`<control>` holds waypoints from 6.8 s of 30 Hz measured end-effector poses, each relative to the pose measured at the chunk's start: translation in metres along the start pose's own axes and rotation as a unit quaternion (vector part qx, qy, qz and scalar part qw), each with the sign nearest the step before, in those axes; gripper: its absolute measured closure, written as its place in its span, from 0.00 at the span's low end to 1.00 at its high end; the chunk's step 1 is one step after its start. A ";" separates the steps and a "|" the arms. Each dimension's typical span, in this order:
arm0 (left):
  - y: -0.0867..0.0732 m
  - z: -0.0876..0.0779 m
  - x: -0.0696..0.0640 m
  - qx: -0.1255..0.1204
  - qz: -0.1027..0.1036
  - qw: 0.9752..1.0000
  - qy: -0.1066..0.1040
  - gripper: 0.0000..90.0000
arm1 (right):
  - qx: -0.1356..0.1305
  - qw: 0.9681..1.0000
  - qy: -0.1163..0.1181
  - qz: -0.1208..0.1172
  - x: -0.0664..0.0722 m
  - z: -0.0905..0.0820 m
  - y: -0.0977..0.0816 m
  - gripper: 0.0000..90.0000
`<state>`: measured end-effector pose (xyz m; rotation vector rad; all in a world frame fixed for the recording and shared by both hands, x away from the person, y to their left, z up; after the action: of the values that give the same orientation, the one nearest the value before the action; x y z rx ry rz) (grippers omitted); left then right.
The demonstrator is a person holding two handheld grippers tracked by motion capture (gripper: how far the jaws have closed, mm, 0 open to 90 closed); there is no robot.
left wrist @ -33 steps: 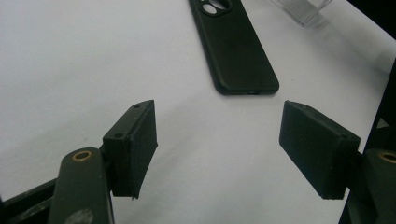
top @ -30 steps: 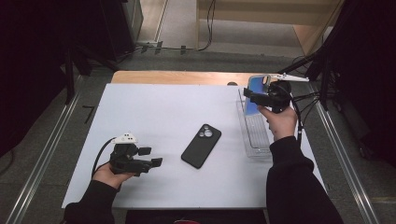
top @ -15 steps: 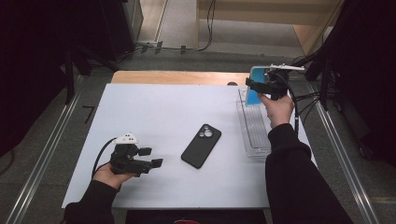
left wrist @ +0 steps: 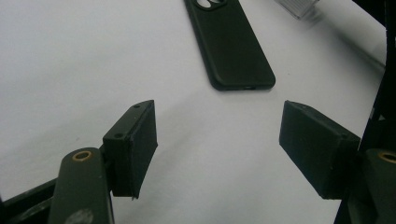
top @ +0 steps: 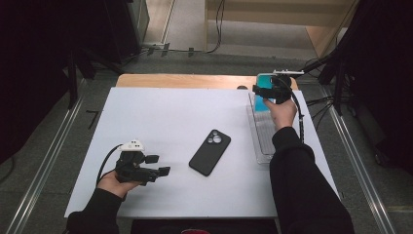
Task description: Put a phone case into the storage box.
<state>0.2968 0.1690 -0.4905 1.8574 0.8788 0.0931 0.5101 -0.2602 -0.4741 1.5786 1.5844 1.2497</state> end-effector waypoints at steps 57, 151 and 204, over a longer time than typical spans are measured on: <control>0.002 0.004 0.003 0.006 -0.006 1.000 -0.001 0.31 | 0.026 0.995 0.098 -0.021 0.038 -0.055 0.002 0.00; 0.003 -0.011 -0.006 0.004 -0.016 0.999 -0.038 0.31 | 0.110 0.949 0.279 -0.099 0.129 -0.167 -0.111 0.23; -0.003 -0.022 -0.005 -0.001 -0.019 1.000 -0.022 0.31 | 0.187 0.916 0.338 -0.106 0.219 -0.066 -0.122 0.97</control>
<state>0.2820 0.1838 -0.4807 1.8326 0.8839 0.0299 0.3676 -0.0460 -0.5100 1.1728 2.4790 1.5288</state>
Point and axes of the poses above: each handheld gripper's, and its own axes: z roughly forward along the jaws, y roughly out of its top, x roughly to its left, the point moved 5 cm from there along z, roughly forward along the jaws, and after that the axes turned 15 degrees about -x, right-handed, at the moved point
